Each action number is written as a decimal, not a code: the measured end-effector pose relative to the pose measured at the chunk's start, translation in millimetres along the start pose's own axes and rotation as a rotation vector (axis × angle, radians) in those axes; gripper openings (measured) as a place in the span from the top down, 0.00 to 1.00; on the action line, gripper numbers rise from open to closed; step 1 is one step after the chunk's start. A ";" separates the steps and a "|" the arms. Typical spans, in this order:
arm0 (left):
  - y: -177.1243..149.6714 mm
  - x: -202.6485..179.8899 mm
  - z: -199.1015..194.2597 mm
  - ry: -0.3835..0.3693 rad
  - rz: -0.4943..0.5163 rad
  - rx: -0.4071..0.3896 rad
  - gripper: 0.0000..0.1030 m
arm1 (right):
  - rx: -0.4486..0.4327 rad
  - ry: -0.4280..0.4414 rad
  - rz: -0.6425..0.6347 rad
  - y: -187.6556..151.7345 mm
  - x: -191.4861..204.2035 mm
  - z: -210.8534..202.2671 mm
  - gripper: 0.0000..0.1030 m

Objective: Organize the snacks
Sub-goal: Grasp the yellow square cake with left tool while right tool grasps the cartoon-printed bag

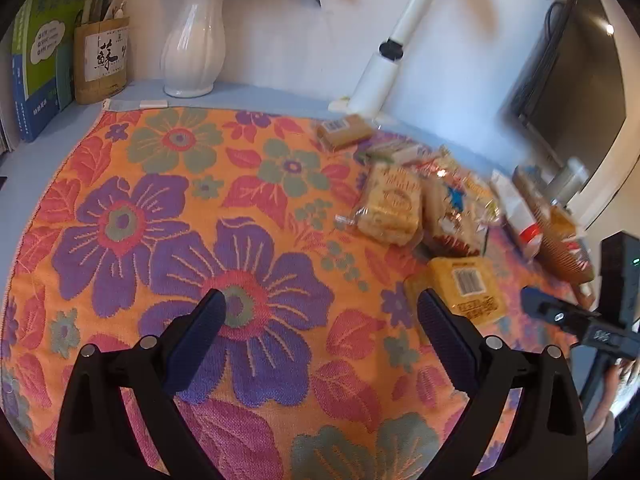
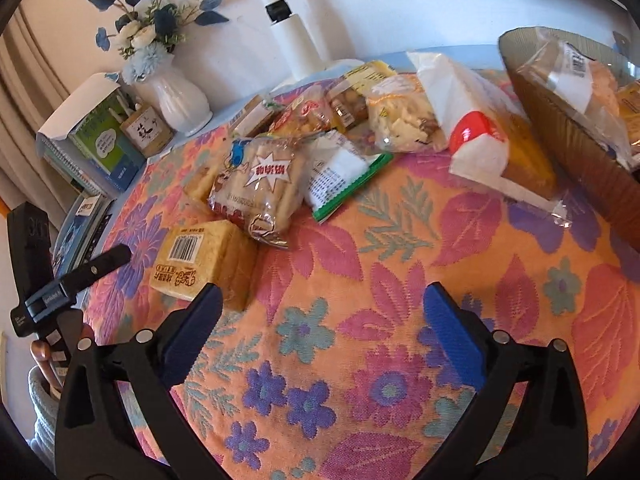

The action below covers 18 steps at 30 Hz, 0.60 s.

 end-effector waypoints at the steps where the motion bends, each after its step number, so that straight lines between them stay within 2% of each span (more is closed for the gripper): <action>1: -2.0 -1.6 1.8 0.052 0.014 0.019 0.08 | -0.009 0.001 0.004 0.4 -1.5 -2.8 0.03; 2: -3.3 -7.8 2.1 0.071 0.032 0.032 0.08 | -0.021 -0.004 0.007 1.3 -2.7 -4.8 0.03; 3: -4.5 -17.1 1.5 0.054 0.047 0.041 0.08 | -0.041 -0.017 0.009 3.0 -5.2 -8.0 0.03; 6: -7.5 -55.4 1.4 -0.006 0.088 0.084 0.08 | -0.056 -0.019 0.018 4.4 -7.8 -10.2 0.03; 7: -6.9 -68.7 3.7 -0.058 0.100 0.090 0.08 | -0.054 -0.019 0.021 4.5 -8.8 -9.7 0.03; 10: -10.1 -85.2 20.8 -0.118 0.112 0.129 0.08 | -0.045 -0.022 0.031 3.5 -11.5 -8.1 0.03; 14: -31.0 -111.7 19.1 -0.345 0.114 0.197 0.07 | -0.067 -0.031 0.039 4.1 -14.8 -12.6 0.03; 16: -41.8 -120.1 6.8 -0.438 0.131 0.205 0.07 | -0.091 -0.033 0.044 4.8 -16.9 -16.9 0.03; 18: -52.2 -125.0 -4.2 -0.491 0.156 0.226 0.07 | -0.095 -0.034 0.052 5.1 -18.7 -17.3 0.03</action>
Point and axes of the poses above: each gripper's, at about its wrist camera, not at the fingertips, and z roughly the way its jaws point, x to its left, y to its top, the point moved 9 cm from there along z, roughly the way its jaws point, and after that the axes turned 2 degrees about -y, right-handed, at the moved point
